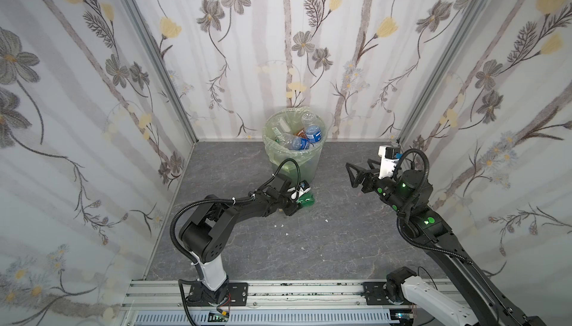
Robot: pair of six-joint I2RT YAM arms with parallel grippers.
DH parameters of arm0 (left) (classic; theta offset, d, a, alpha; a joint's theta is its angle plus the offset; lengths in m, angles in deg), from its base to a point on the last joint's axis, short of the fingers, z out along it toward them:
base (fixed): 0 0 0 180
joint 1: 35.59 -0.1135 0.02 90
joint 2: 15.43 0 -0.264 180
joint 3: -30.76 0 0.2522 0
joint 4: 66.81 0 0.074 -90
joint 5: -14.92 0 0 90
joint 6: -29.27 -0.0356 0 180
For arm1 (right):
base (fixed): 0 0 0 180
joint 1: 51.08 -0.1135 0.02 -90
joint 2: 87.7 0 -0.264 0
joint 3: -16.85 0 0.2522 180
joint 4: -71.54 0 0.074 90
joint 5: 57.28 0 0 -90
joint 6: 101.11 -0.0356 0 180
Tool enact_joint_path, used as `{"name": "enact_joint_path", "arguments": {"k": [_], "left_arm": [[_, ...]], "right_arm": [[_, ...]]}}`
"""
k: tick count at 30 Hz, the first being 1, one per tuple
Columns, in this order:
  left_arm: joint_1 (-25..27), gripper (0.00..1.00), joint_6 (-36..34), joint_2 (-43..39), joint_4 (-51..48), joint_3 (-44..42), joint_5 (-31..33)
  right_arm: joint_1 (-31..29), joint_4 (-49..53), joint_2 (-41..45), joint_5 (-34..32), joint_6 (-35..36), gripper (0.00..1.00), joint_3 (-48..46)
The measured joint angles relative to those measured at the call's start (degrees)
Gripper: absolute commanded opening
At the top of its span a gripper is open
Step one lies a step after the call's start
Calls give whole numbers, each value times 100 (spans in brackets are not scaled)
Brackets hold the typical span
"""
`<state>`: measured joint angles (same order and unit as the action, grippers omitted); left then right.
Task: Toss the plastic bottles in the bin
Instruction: 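Lower the left gripper onto the green Sprite bottle and grasp it, then lift the green bottle with the left gripper over the wastebasket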
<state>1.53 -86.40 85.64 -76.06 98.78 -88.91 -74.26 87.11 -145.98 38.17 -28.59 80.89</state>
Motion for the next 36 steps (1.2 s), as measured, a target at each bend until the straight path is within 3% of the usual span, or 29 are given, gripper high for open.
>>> {"name": "enact_joint_path", "arguments": {"k": [5,10,15,19,22,29,36], "left_arm": [[127,77,195,2,-31,-28,17],[221,79,337,181,-101,42,35],[337,70,483,411,-166,179,55],[437,55,612,494,-179,188,87],[483,53,726,431,-177,149,219],[780,52,1261,-389,-267,-400,678],[870,52,2295,-1982,-304,-1198,1486]], "right_arm": [[0,4,11,0,0,98,0],[0,39,59,2,0,99,0],[2,57,162,0,0,98,0],[7,66,234,-4,0,98,-13],[9,83,256,-24,0,98,-33],[15,101,214,-26,0,98,-92],[15,120,179,-26,20,98,-164]]}}
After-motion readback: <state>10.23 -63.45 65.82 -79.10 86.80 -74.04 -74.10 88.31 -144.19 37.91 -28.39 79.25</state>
